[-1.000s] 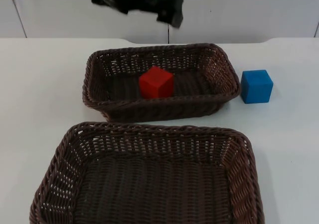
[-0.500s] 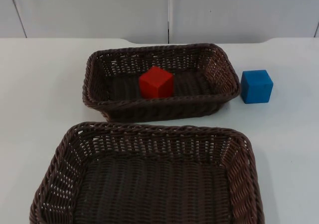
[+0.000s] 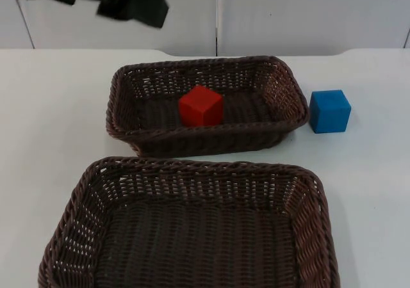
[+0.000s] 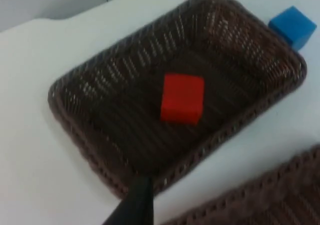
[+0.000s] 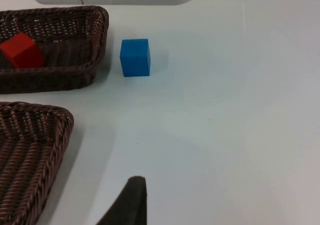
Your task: Pick up one cube with the left hand and place it into the upper basket. Pick up one cube with the right hand and place it into the lower basket.
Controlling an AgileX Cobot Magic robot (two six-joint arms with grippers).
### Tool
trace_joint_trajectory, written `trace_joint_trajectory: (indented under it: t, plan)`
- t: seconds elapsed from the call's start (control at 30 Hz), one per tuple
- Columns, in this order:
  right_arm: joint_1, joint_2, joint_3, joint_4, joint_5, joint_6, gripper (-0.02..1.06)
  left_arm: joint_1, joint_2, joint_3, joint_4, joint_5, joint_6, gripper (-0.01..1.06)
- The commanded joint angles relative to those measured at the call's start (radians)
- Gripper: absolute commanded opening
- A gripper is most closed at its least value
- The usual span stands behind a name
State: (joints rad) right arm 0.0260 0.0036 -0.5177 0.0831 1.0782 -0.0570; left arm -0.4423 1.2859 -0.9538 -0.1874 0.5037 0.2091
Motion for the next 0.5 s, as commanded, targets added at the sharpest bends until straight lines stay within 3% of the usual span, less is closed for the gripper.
trace_joint_trajectory:
  t: [0.0, 0.47]
  plan:
    - [-0.002, -0.004, 0.002, -0.002, 0.0, -0.004, 1.05, 0.001, -0.049, 0.045, -0.013, -0.026, 0.003, 1.05]
    - [-0.002, -0.004, 0.002, -0.002, 0.0, -0.004, 1.05, 0.001, -0.326, 0.182, -0.061, 0.055, -0.009, 1.05]
